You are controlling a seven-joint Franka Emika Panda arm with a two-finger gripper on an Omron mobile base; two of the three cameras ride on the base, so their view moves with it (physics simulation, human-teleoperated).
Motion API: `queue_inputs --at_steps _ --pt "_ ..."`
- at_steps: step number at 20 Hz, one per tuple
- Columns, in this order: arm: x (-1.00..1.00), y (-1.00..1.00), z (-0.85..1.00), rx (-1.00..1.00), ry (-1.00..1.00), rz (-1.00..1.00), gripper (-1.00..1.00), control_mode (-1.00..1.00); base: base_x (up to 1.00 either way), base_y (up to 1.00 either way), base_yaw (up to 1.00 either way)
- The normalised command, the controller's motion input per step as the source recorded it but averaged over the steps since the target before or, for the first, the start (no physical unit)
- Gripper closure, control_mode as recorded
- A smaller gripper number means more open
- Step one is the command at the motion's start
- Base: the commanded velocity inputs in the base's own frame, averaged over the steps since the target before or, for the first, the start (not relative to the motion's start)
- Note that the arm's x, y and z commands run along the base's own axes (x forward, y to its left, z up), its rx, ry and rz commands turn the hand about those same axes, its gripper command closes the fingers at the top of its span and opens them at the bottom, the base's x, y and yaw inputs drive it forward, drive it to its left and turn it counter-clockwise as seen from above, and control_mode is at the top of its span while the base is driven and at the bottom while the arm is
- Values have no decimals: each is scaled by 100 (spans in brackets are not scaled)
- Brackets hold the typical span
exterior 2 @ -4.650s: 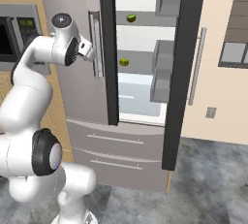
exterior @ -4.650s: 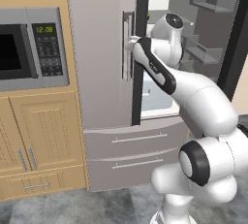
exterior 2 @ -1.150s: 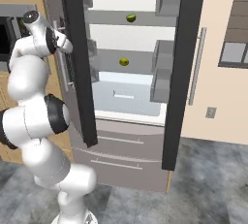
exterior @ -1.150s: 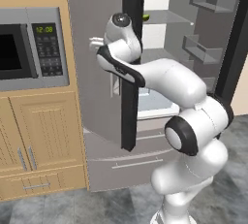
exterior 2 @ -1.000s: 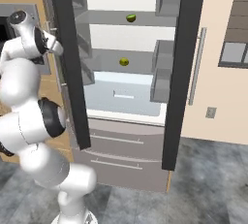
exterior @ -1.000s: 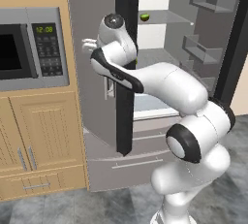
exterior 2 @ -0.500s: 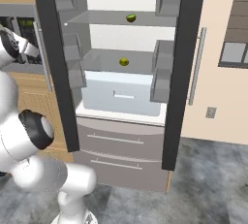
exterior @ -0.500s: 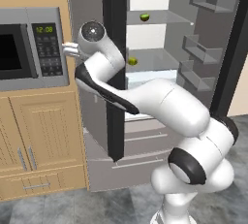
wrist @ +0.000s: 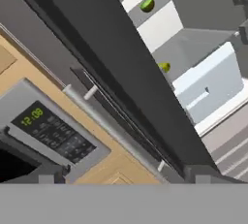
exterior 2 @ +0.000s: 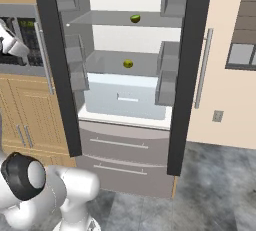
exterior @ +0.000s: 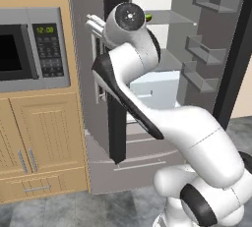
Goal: Retrieve the kiwi and pear from the fridge and place them into the bowl on the dining table.
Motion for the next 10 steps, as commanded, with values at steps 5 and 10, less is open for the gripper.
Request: queue_inputs --at_steps 5,10 --pt "-65 -94 21 68 23 -22 -100 -100 0 0 0" --pt "-50 -47 -11 63 22 0 -100 -100 0 0 0"
